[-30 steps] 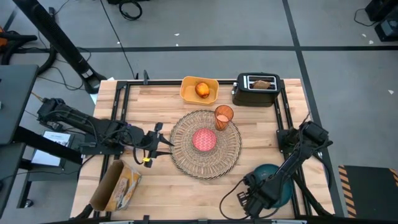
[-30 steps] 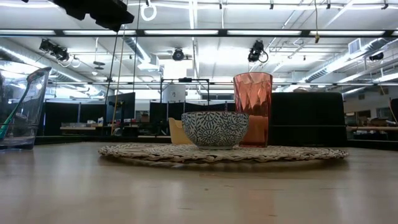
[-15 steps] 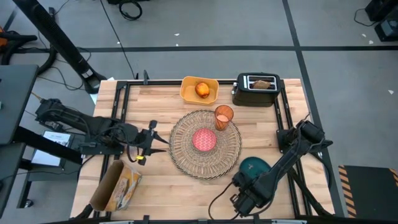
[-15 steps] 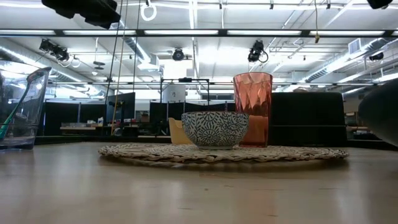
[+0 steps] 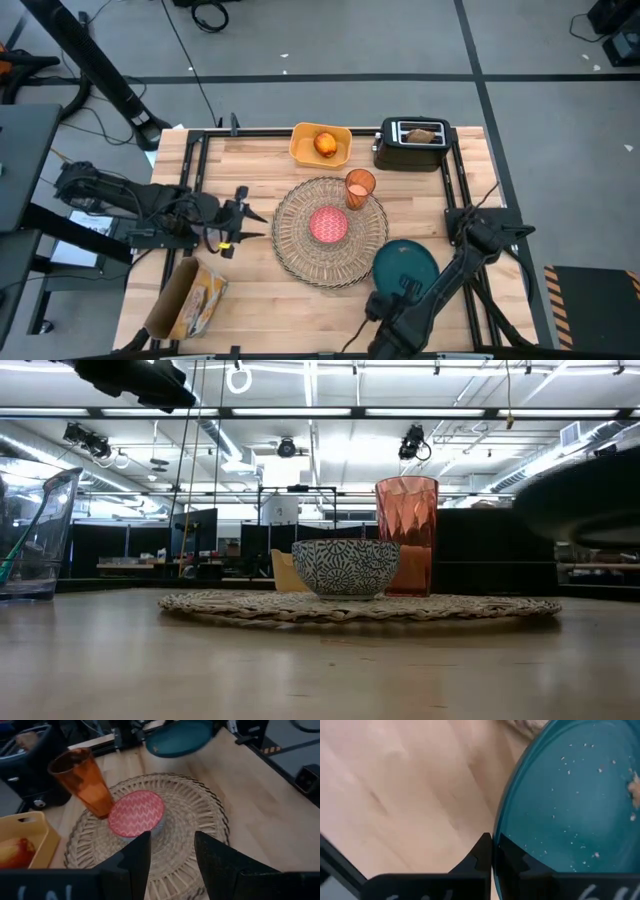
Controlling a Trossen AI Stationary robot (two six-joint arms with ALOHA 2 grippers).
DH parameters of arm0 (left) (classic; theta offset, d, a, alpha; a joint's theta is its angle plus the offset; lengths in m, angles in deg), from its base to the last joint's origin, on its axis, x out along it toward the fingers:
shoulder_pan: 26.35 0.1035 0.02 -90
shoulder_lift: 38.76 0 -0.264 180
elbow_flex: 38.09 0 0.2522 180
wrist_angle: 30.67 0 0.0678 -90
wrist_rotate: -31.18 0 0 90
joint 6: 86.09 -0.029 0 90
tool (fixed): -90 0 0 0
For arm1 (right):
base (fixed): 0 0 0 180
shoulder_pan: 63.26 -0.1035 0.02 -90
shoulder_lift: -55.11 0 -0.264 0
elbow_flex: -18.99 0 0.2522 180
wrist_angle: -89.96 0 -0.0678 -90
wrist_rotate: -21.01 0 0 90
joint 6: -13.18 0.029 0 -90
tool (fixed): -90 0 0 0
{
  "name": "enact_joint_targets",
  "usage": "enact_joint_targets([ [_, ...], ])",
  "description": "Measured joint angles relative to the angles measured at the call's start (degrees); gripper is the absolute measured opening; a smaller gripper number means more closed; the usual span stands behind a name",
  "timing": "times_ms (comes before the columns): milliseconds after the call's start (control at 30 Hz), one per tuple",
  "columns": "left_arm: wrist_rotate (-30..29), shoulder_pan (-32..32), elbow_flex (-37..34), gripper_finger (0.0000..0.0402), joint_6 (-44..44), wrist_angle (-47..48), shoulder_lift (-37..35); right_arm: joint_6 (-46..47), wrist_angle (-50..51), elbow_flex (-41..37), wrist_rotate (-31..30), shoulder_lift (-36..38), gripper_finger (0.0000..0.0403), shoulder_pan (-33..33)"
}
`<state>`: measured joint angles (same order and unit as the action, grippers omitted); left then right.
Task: Arrange a breakfast setting
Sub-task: Put the dark green plate on the brown table mat
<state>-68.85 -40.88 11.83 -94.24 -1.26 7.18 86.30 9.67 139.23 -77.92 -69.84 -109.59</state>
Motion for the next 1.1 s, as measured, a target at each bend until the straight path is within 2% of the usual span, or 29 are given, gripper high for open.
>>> enact_joint_targets([
  [300, -0.04, 2.66, -0.01, 0.0160, 0.32, 0.12, -0.01, -23.84, -1.58, 6.94, -3.50, -5.35, 0.0014, -0.34],
  [533, 0.01, 2.64, -0.02, 0.0160, 0.46, 0.06, -0.79, -47.89, -8.55, 7.07, -5.14, -6.00, 0.0014, 0.26],
  [667, 0.01, 2.64, -0.02, 0.0160, 0.79, -0.01, -1.28, -58.60, -10.00, 7.07, -8.03, -6.29, 0.0014, 1.18],
  [767, 0.02, 2.64, -0.02, 0.0160, 1.04, -0.14, -1.61, -66.12, -12.66, 7.07, -9.87, -6.29, 0.0014, 2.53],
  [1000, 0.01, 2.64, -0.04, 0.0160, 1.23, -0.03, -2.25, -85.94, -22.18, 6.30, -9.63, -6.25, 0.0014, 8.20],
  [1100, 0.02, 2.74, -0.06, 0.0160, 1.23, -0.22, -2.54, -92.25, -29.29, 5.00, -8.66, -6.20, 0.0014, 11.53],
])
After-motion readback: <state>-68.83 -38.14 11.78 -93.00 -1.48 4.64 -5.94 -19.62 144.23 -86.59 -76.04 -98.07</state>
